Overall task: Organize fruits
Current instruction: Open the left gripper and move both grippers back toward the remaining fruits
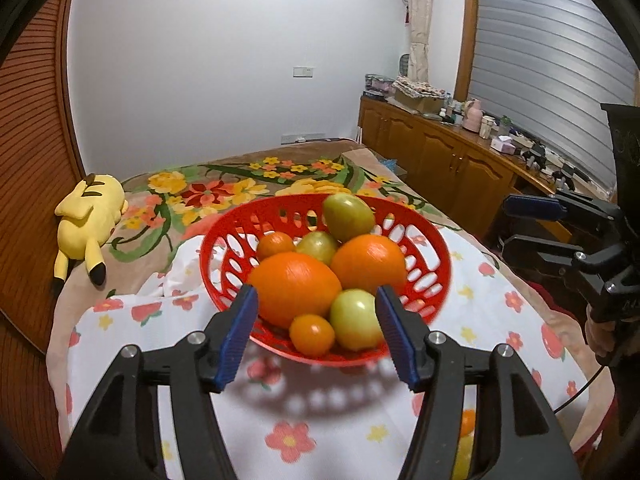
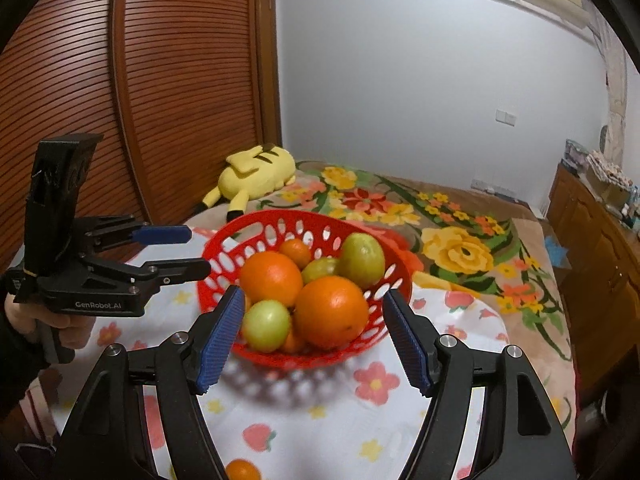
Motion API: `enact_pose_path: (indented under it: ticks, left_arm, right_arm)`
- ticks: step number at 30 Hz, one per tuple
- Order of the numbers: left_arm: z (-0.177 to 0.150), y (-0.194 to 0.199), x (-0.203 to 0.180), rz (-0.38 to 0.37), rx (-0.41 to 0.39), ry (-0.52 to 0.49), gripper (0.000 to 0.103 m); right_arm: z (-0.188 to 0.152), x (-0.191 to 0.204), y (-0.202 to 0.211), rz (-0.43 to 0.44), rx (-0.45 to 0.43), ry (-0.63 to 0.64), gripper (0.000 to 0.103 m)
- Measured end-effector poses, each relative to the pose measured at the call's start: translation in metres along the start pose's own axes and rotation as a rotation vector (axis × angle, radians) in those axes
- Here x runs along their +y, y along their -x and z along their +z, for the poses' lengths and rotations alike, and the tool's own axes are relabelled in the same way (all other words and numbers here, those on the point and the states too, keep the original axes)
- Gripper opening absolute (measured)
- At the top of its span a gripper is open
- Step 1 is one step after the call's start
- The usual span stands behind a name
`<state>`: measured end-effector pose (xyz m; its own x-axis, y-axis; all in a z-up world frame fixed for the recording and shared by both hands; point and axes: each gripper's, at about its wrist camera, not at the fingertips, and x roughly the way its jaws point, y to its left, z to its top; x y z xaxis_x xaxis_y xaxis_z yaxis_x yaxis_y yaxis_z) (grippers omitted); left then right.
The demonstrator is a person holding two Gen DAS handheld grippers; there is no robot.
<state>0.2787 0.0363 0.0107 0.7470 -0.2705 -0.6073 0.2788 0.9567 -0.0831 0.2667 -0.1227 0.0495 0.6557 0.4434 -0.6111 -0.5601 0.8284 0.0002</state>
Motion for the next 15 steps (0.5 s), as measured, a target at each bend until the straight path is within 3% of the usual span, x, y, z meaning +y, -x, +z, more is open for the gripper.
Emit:
enact_pose_path:
  ticks: [15]
  left_arm:
    - [-0.036, 0.036, -0.039, -0.021, -0.007, -0.028, 0.066]
  right_arm:
    - [-0.052, 0.018, 0.047, -0.017, -0.003, -0.067, 0.073]
